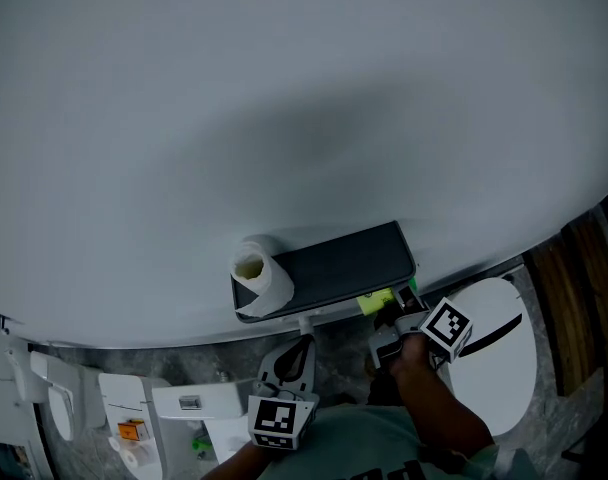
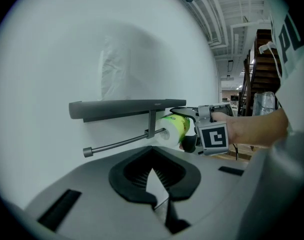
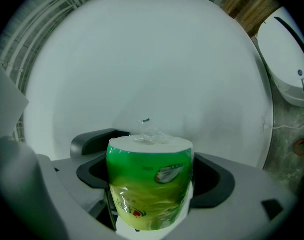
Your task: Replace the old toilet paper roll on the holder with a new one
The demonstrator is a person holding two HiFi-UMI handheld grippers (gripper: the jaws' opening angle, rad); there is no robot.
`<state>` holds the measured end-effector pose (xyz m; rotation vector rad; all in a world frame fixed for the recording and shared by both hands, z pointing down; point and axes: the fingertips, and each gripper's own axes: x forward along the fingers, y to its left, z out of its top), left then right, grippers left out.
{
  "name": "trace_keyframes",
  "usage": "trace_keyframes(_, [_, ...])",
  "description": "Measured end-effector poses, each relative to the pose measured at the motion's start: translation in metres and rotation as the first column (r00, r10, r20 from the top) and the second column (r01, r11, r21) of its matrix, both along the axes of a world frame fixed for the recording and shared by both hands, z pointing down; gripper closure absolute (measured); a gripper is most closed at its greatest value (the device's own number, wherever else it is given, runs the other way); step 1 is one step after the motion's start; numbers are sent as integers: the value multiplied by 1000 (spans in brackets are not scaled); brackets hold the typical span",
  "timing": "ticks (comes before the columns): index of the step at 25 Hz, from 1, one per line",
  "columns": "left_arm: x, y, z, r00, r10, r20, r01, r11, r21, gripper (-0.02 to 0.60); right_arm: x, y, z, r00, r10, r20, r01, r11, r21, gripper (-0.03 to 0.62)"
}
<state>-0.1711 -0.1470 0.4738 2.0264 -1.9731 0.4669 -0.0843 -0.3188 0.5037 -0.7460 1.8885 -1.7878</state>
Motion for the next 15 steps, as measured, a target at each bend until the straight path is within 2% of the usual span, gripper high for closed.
trace_keyframes(7, [-7,9,-3,1000,-22,0,22,1000,11,577,-24,14,3,999,-31,21,32,999,-6,131])
trace_keyframes(15, [-15,20,-8,999,-47,8,47,999,22,577,-32,20,4,999,-14,38,15,1000,-20,131])
